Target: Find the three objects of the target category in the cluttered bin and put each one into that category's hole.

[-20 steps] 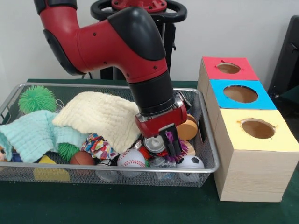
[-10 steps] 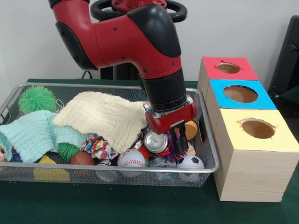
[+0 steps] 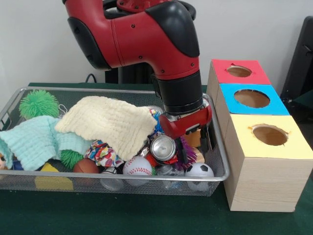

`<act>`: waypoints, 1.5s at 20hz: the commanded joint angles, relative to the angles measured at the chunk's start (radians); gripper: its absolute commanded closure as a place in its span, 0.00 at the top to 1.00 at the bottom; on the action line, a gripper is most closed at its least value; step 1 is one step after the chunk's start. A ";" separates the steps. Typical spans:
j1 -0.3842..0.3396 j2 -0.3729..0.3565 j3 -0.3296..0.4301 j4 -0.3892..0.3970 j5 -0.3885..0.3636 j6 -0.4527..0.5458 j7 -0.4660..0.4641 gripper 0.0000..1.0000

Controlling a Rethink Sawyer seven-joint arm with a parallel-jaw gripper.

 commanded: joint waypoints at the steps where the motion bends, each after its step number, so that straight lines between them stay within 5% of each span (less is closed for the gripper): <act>1: 0.011 -0.009 -0.074 -0.072 -0.062 0.100 0.031 1.00; 12: 0.065 -0.050 -0.161 -0.085 -0.078 0.052 0.072 1.00; 22: 0.018 0.055 -0.075 -0.087 -0.038 -0.045 0.079 1.00; 30: 0.039 0.019 -0.120 -0.108 -0.057 -0.064 0.085 1.00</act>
